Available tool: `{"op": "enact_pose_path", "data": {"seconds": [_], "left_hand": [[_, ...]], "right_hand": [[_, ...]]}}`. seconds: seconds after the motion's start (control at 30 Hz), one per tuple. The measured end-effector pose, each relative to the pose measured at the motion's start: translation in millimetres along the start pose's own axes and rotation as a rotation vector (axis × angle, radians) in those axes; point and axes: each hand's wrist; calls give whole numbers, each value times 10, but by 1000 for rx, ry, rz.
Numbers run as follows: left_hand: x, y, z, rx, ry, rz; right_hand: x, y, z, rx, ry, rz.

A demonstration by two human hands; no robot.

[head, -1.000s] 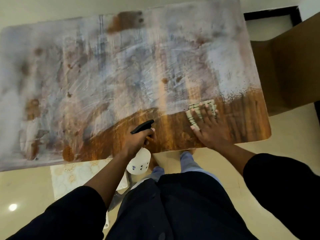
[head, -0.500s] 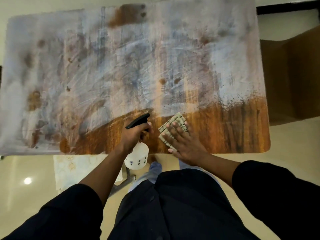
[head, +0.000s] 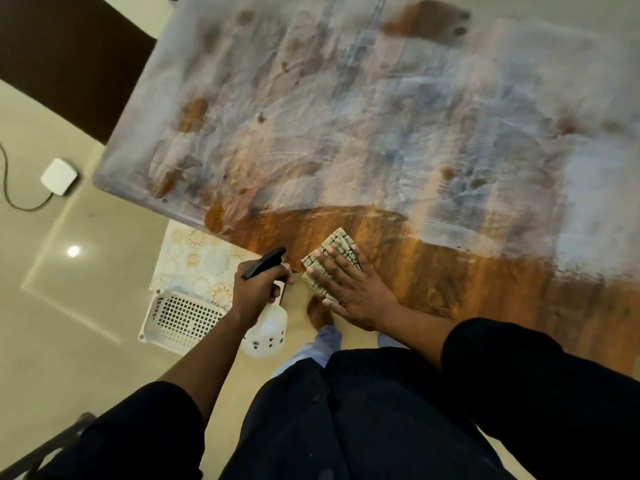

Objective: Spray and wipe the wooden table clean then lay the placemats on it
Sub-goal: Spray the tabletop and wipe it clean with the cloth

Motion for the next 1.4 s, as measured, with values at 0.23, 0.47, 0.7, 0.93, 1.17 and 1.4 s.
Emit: {"op": "enact_pose_path", "data": {"seconds": [0.23,0.47,0.7,0.93,1.17,1.4], "left_hand": [[118,583,156,-25,35,-74],[216,843,470,14,18,-75],[187,674,620,179,-51,15],[154,242,545,380,-135,70],[100,-261,228,520,-180,192],[208,-830,-249,605,-154,237]], "right_hand": [[435,-159,934,-8,-37,-22],[693,-247,1403,-14,-97,-27],[630,-219,1053,-11,-136,-61],[549,-171,129,-90,-364,-54],[390,-118,-770,-98,-643,-113],[184,-1,-1754,-95,-884,-100]]}}
Point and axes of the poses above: each hand's wrist, its own z-axis towards the middle knuckle, its own y-axis out of the back of the hand, x = y × z, and after that the axes turned 12 degrees about -x, right-handed
